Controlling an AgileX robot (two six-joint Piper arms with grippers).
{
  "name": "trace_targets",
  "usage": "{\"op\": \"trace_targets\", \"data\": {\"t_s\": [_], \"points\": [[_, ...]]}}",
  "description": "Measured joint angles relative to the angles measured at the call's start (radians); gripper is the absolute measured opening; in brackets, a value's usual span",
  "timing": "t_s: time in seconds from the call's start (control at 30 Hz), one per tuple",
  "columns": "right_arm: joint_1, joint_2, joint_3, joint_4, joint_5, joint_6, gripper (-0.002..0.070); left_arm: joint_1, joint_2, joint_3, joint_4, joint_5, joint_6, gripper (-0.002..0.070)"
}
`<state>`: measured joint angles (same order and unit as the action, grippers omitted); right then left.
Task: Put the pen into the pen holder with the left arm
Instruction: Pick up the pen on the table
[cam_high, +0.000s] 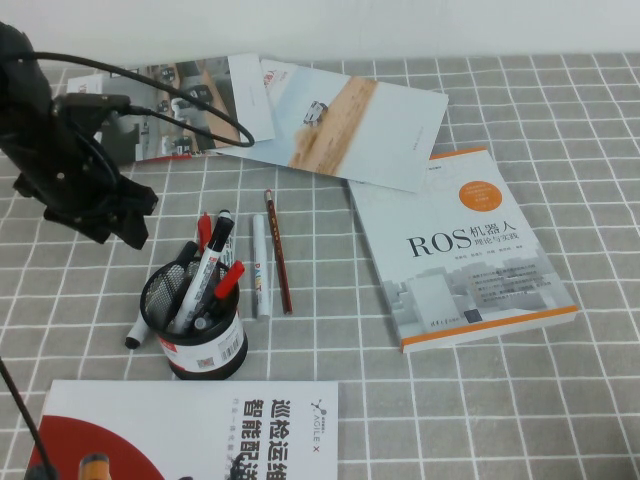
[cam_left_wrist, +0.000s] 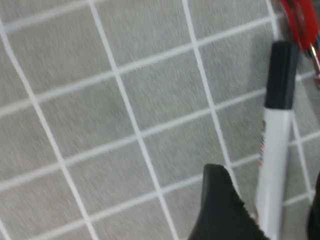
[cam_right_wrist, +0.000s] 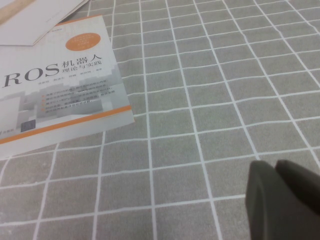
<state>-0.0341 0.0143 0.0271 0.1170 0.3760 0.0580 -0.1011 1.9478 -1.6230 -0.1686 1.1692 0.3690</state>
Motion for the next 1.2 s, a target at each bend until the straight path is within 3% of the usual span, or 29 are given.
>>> {"op": "trace_targets", "data": {"t_s": [0.47,1.2], "points": [[0.0,0.0,0.0,0.0,0.0,0.0,-0.0015,-0.09,0.073,-0.002,0.071,-0.042,0.061,0.0346],[0.0,0.0,0.0,0.0,0.0,0.0,-0.0015,-0.097,0.161,-0.004,0.093,-0.04,0.062,0.0344]]}}
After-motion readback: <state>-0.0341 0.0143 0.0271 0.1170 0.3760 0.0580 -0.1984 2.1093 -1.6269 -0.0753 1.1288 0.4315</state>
